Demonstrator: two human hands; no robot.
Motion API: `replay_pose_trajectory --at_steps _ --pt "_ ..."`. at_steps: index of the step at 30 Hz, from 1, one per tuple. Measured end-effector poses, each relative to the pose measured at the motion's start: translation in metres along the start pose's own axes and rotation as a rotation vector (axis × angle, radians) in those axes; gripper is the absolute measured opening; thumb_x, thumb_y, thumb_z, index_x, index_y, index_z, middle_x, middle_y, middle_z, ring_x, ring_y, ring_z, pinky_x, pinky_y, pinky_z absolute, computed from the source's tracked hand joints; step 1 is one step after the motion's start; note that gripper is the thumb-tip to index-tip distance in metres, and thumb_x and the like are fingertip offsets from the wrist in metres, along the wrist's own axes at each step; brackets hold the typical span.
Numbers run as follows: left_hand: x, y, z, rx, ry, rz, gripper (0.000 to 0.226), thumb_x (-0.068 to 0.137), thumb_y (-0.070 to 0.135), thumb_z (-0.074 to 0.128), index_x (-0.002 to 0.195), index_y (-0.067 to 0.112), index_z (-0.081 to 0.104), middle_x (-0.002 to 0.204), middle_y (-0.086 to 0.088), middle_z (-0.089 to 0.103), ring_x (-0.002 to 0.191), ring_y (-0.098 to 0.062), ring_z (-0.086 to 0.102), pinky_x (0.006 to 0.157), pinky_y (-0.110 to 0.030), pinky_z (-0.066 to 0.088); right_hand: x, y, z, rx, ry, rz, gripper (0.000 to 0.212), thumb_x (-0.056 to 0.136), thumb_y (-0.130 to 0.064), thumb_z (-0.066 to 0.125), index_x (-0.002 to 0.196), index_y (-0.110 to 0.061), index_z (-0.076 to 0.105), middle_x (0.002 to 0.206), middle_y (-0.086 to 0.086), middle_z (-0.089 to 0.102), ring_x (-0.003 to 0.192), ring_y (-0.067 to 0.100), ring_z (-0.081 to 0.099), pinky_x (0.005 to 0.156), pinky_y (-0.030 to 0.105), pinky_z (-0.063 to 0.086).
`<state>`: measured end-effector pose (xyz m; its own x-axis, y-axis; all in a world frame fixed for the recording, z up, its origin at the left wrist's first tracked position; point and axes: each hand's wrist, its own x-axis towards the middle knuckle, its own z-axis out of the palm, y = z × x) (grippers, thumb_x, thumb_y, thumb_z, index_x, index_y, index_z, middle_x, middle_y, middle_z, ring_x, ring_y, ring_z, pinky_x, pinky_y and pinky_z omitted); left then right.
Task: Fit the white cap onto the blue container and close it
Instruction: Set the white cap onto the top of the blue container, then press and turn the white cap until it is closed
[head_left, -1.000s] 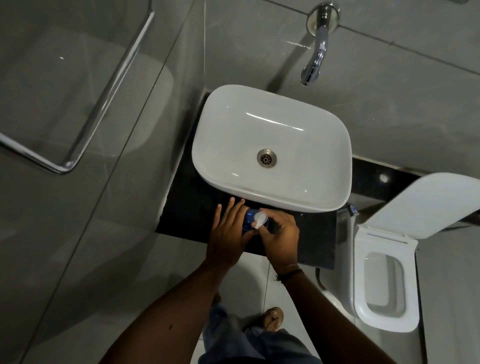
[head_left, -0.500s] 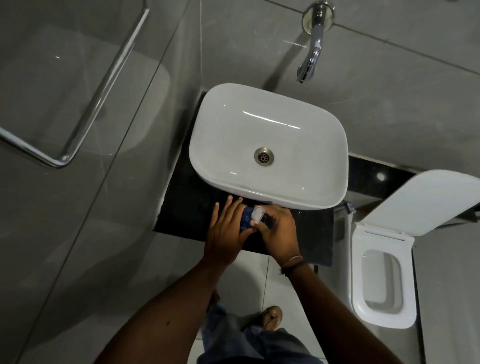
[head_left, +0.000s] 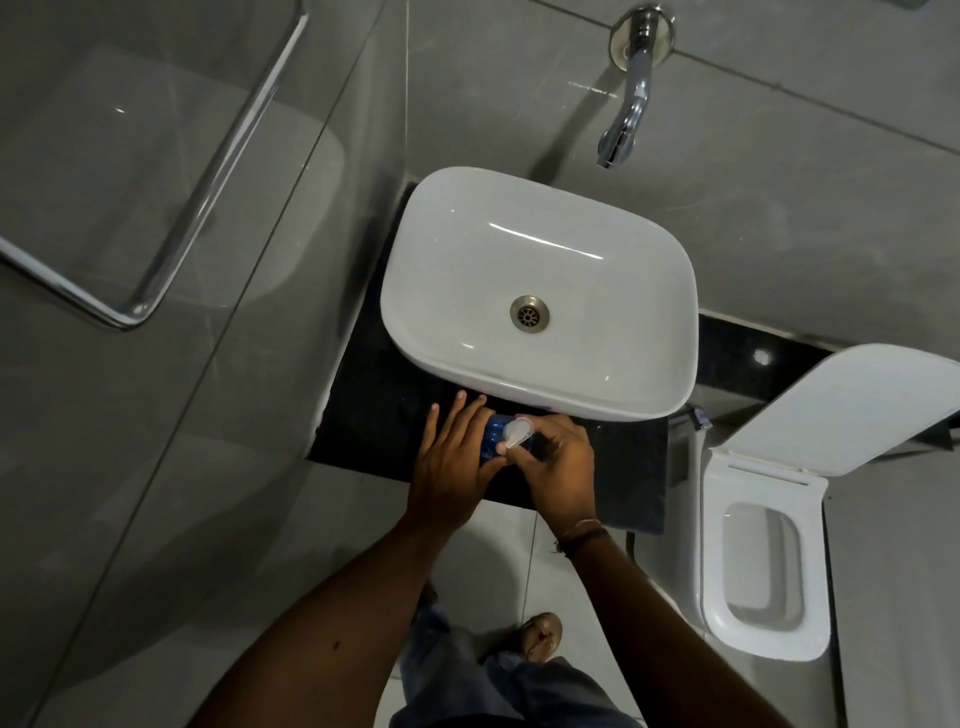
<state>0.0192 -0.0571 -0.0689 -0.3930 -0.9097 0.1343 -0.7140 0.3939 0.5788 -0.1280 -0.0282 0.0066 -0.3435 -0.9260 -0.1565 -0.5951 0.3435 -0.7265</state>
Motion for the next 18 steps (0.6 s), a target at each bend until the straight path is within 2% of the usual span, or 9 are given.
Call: replay_pose_trajectory --at_steps 2,3,5,6,8,10,13,14,18 --pt "-0.001 0.000 0.000 -0.001 0.005 0.002 0.080 0.101 0.066 0.018 0.146 0.006 0.048 0.156 -0.011 0.048 0.154 -0.027 0.027 0.127 -0.055 0.017 -0.004 0.002 -0.004 -0.031 -0.028 -0.021 0.036 0.073 -0.030 0.094 0.106 -0.023 0.080 0.106 -0.003 0.072 0.109 0.026 0.065 0.096 0.035 0.056" --pt "-0.001 -0.001 0.001 -0.003 0.005 0.004 0.081 0.101 0.066 0.018 0.146 0.006 0.048 0.156 -0.012 0.048 0.154 -0.027 0.026 0.127 -0.055 0.017 -0.006 0.004 -0.006 -0.054 -0.011 -0.027 0.038 0.070 -0.036 0.095 0.102 -0.023 0.080 0.104 -0.003 0.072 0.105 0.024 0.065 0.092 0.034 0.057" --pt "0.000 -0.002 0.001 -0.005 0.002 0.009 0.084 0.098 0.069 0.019 0.146 0.005 0.047 0.156 -0.012 0.048 0.154 -0.027 0.026 0.126 -0.056 0.017 -0.010 0.009 -0.011 -0.069 0.058 -0.009 0.042 0.061 -0.044 0.098 0.092 -0.025 0.077 0.099 -0.005 0.069 0.099 0.020 0.064 0.082 0.019 0.051" --pt "0.000 -0.003 0.002 -0.002 0.002 0.010 0.085 0.097 0.070 0.020 0.146 0.005 0.047 0.156 -0.012 0.048 0.154 -0.027 0.026 0.126 -0.057 0.018 -0.012 0.011 -0.013 -0.070 0.062 -0.010 0.048 0.059 -0.048 0.097 0.096 -0.026 0.075 0.101 -0.007 0.068 0.100 0.018 0.063 0.082 0.013 0.045" --pt "-0.001 -0.004 0.004 0.010 0.006 0.013 0.083 0.098 0.069 0.024 0.147 0.005 0.046 0.156 -0.012 0.048 0.154 -0.027 0.027 0.125 -0.058 0.019 -0.016 0.008 -0.013 -0.044 -0.026 -0.021 0.073 0.060 -0.054 0.094 0.124 -0.028 0.070 0.114 -0.007 0.064 0.110 0.013 0.055 0.090 0.009 0.038" --pt "-0.002 -0.005 0.006 0.021 0.013 0.011 0.078 0.100 0.066 0.031 0.147 0.006 0.046 0.156 -0.012 0.048 0.154 -0.026 0.026 0.126 -0.057 0.019 -0.018 0.005 -0.010 -0.033 -0.090 -0.030 0.080 0.061 -0.058 0.091 0.133 -0.031 0.067 0.117 -0.005 0.061 0.115 0.014 0.052 0.094 0.011 0.037" --pt "0.000 -0.006 0.007 0.000 0.013 0.011 0.079 0.101 0.067 0.024 0.148 0.007 0.044 0.156 -0.011 0.047 0.155 -0.026 0.025 0.127 -0.056 0.015 -0.018 0.007 -0.009 -0.010 0.040 -0.005 0.052 0.059 -0.056 0.091 0.097 -0.029 0.071 0.104 -0.002 0.065 0.104 0.023 0.061 0.082 0.017 0.047" --pt "0.000 -0.006 0.006 -0.004 0.014 0.012 0.079 0.100 0.067 0.024 0.148 0.007 0.045 0.156 -0.011 0.048 0.155 -0.026 0.025 0.127 -0.056 0.015 -0.017 0.008 -0.011 0.004 0.064 -0.008 0.051 0.058 -0.052 0.093 0.094 -0.027 0.069 0.103 -0.001 0.066 0.103 0.023 0.061 0.081 0.022 0.051" --pt "-0.001 -0.005 0.006 0.015 0.018 0.024 0.073 0.098 0.062 0.039 0.146 0.007 0.048 0.155 -0.011 0.049 0.154 -0.026 0.027 0.127 -0.055 0.016 -0.016 0.008 -0.010 -0.003 -0.093 -0.038 0.077 0.062 -0.047 0.095 0.130 -0.026 0.068 0.124 -0.001 0.062 0.120 0.019 0.053 0.105 0.035 0.051"
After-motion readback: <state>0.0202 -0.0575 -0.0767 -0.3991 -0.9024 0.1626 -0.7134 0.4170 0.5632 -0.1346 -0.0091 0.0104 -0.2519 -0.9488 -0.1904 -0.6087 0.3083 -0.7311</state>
